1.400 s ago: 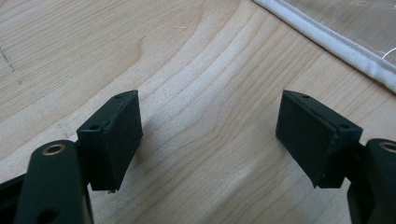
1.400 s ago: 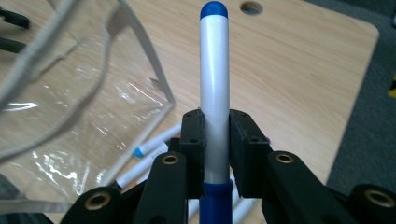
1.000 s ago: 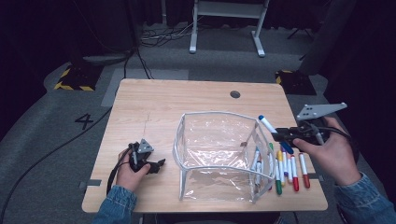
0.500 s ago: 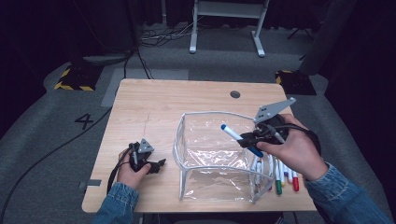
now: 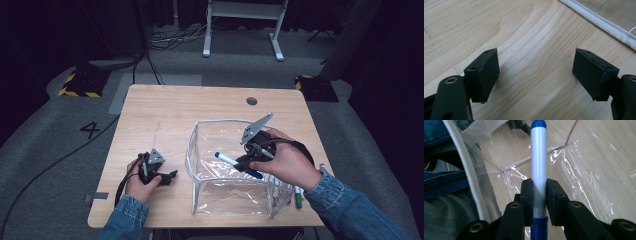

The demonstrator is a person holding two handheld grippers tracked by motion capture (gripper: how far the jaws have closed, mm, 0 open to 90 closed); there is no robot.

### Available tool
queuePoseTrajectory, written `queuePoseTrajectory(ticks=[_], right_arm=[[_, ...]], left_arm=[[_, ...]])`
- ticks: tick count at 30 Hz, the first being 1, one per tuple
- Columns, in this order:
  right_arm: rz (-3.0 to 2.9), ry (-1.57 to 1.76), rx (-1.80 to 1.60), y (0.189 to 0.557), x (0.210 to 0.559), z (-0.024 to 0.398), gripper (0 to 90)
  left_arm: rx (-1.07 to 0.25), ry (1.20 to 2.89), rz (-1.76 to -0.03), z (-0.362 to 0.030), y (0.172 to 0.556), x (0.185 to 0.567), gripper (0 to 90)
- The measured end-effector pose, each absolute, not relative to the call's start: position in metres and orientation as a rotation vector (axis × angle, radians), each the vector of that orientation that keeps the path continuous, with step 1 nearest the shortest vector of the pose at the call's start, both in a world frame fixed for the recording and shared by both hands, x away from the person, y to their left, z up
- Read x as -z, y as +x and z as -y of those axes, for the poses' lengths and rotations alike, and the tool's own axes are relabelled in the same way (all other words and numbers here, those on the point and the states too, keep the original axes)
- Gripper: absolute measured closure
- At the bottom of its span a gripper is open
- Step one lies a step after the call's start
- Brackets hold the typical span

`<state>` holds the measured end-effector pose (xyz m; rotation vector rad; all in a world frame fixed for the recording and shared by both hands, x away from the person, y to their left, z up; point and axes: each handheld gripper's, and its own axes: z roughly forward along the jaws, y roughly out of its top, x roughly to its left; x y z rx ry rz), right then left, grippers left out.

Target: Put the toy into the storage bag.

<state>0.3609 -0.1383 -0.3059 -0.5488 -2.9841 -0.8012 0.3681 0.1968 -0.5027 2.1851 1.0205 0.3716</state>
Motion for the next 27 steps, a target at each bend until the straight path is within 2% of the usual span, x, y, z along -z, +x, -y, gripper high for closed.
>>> queuePoseTrajectory(ticks=[9, 27], right_arm=[[2.980, -0.511, 0.675, 0.368, 0.331, 0.124, 76.8], [2.892, -0.432, 0.458, 0.374, 0.360, 0.110, 76.8]], left_arm=[[-0.372, 2.185, -1.021, -0.197, 0.368, 0.503, 21.9], [-0.371, 2.185, -1.020, -0.197, 0.368, 0.503, 21.9]])
